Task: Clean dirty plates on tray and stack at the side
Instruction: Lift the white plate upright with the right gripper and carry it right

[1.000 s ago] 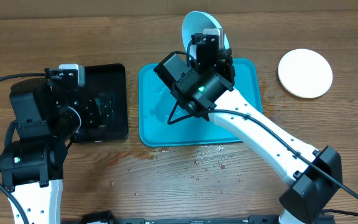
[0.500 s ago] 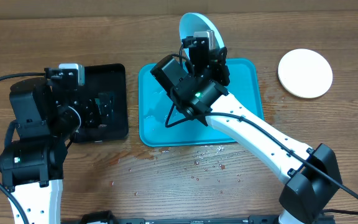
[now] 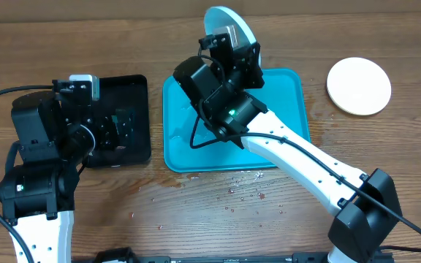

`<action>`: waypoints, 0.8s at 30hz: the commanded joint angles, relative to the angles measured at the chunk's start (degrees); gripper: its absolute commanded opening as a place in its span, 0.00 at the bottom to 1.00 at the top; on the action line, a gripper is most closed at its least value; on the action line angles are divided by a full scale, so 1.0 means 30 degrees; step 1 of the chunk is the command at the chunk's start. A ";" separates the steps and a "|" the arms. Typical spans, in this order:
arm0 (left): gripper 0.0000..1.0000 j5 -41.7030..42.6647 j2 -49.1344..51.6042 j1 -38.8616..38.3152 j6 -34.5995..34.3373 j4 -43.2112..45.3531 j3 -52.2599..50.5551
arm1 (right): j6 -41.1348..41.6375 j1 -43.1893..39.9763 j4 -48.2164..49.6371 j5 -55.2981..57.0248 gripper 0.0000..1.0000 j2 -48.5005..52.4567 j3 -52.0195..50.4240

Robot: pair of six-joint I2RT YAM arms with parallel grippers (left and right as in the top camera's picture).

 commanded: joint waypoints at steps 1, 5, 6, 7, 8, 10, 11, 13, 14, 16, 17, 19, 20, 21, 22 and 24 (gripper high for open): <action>1.00 0.0146 -0.0044 -0.0124 0.0437 0.0022 0.0328 | -0.2375 0.0248 0.0437 -0.0393 0.04 -0.0583 0.0051; 1.00 0.0146 -0.0044 -0.0124 0.0430 -0.0044 0.0321 | -0.2375 0.0605 -0.0342 -0.1428 0.04 -0.0583 0.0051; 1.00 0.0153 -0.0044 -0.0124 0.0430 -0.0044 0.0328 | -0.2324 0.0532 -0.0321 -0.1464 0.04 -0.0583 0.0051; 1.00 0.0153 -0.0044 -0.0124 0.0430 -0.0044 0.0328 | -0.1902 0.0437 -0.0291 -0.1610 0.04 -0.0583 0.0051; 1.00 0.0146 -0.0036 -0.0124 0.0437 -0.0044 0.0328 | -0.1596 0.0423 -0.0503 -0.2069 0.04 -0.0583 0.0051; 1.00 0.0138 -0.0036 -0.0124 0.0437 -0.0044 0.0328 | -0.1647 0.0481 -0.1421 -0.2863 0.04 -0.0583 0.0051; 1.00 0.0073 -0.0036 -0.0124 0.0437 -0.0051 0.0321 | -0.1581 0.0481 -0.1654 -0.2659 0.04 -0.0583 0.0051; 1.00 -0.0168 -0.0036 -0.0124 0.0430 -0.0058 0.0321 | -0.0801 0.0423 -0.1931 -0.2841 0.04 -0.0583 0.0051; 1.00 -0.0248 -0.0036 -0.0124 0.0430 -0.0058 0.0321 | -0.0787 0.0423 -0.2091 -0.2871 0.04 -0.0583 0.0051; 1.00 -0.0277 -0.0036 -0.0124 0.0430 -0.0066 0.0321 | -0.0750 0.0342 -0.2208 -0.2739 0.04 -0.0583 0.0051; 1.00 -0.0270 -0.0036 -0.0124 0.0423 -0.0109 0.0321 | -0.0357 0.0248 -0.2215 -0.2885 0.04 -0.0583 0.0051; 1.00 -0.0270 -0.0036 -0.0131 0.0423 -0.0204 0.0321 | 0.0933 -0.0138 -0.2674 -0.4102 0.04 -0.0583 0.0058; 1.00 -0.0277 -0.0036 -0.0131 0.0423 -0.0277 0.0321 | 0.1719 -0.0503 -0.3344 -0.5326 0.04 -0.0590 0.0058; 1.00 -0.0277 -0.0036 -0.0124 0.0423 -0.0350 0.0321 | 0.2608 -0.0874 -0.4116 -0.6404 0.04 -0.0590 0.0066; 1.00 -0.0277 -0.0036 -0.0131 0.0430 -0.0452 0.0321 | 0.4000 -0.1399 -0.5151 -0.7708 0.04 -0.0590 0.0066; 1.00 -0.0423 -0.0029 -0.0131 0.0430 -0.0670 0.0291 | 0.6331 -0.2514 -0.6681 -1.0054 0.04 -0.0590 0.0066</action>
